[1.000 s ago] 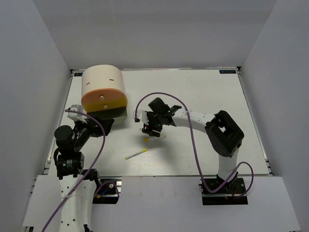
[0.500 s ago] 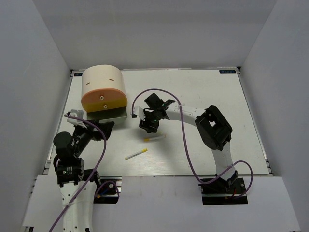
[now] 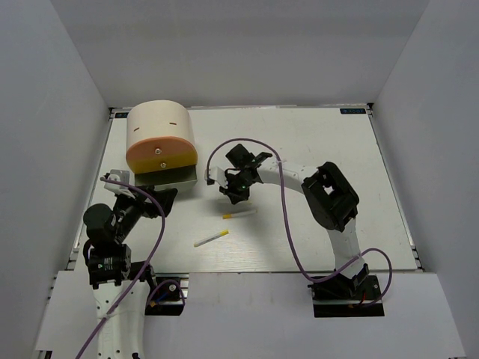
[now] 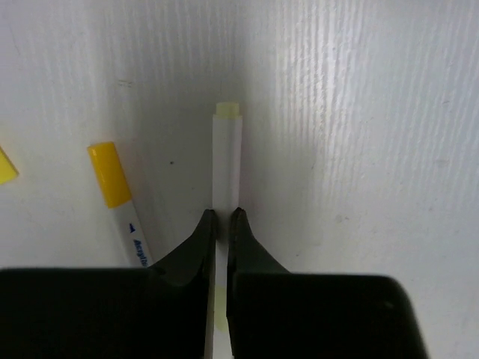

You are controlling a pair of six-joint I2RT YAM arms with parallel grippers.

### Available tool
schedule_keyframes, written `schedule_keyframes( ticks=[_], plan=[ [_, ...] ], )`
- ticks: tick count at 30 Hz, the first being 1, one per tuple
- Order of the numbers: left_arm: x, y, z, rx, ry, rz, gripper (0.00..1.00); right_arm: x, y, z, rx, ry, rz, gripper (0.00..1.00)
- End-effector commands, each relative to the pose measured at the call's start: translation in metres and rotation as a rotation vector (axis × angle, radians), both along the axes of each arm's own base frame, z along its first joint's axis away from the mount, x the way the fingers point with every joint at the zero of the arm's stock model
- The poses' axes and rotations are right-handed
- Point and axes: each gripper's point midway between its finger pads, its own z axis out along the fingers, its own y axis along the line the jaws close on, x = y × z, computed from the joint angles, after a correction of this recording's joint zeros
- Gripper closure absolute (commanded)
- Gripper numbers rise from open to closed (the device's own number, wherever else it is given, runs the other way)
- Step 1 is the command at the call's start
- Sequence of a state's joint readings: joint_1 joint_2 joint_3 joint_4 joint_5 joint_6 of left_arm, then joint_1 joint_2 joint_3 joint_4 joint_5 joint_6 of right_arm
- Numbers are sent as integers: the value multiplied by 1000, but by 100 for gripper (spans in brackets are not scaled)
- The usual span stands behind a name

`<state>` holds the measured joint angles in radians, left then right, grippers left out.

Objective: Sort the stationery into containers
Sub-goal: Pick up the pen from the center of the board, then place the pen in the drawer.

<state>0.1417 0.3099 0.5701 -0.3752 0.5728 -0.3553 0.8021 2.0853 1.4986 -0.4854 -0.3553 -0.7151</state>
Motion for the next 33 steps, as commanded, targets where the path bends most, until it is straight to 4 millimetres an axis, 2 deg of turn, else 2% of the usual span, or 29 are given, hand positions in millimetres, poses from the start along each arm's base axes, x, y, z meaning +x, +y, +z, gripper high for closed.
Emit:
schedule_keyframes(
  ticks=[1,5,6,7,9,11,12,14,15,17,18,19,20,22,23,25,26,27,29,31,33],
  plan=[
    [-2,-1,-1,11,-4,-11,1,-20,-4,24,0,57,39,100],
    [-4,0,1,13,-15,-2,1,-25,10,91,135,-14,72,100],
    [-5,1,3,16,-28,7,1,-25,18,116,185,-50,84,100],
    [-7,2,6,19,-46,16,1,-27,21,126,204,-62,89,100],
    [-9,3,9,22,-64,27,1,-27,34,161,281,-115,105,100],
    [-11,6,13,25,-84,49,1,-28,46,176,326,-145,121,100],
    [-14,6,16,27,-101,49,1,-28,57,191,362,-175,138,100],
    [-15,7,18,29,-114,60,1,-27,66,198,385,-192,151,100],
    [-17,7,19,30,-123,60,1,-26,80,211,426,-224,171,100],
    [-15,10,20,31,-123,78,1,-27,93,216,459,-235,194,100],
    [-17,10,21,32,-132,78,1,-25,109,226,507,-263,217,100],
    [-17,10,19,31,-123,78,1,-25,113,227,523,-267,225,100],
    [-17,10,19,31,-123,78,1,-26,123,238,568,-282,244,100],
    [-18,10,20,32,-132,78,1,-23,139,232,586,-292,263,100],
    [-18,11,21,32,-132,87,1,-22,149,255,634,-320,276,100],
    [-19,11,22,33,-141,87,1,-14,163,232,618,-296,279,100],
    [-19,11,22,33,-141,87,1,-12,170,235,633,-314,294,100],
    [-20,12,24,34,-152,97,1,-8,175,227,630,-318,297,100],
    [-21,12,24,34,-152,97,1,-5,184,226,633,-343,315,100],
    [-21,12,24,34,-152,97,1,-1,189,214,629,-333,317,100],
    [-21,12,24,34,-152,97,1,1,192,211,633,-338,330,100]
  ],
)
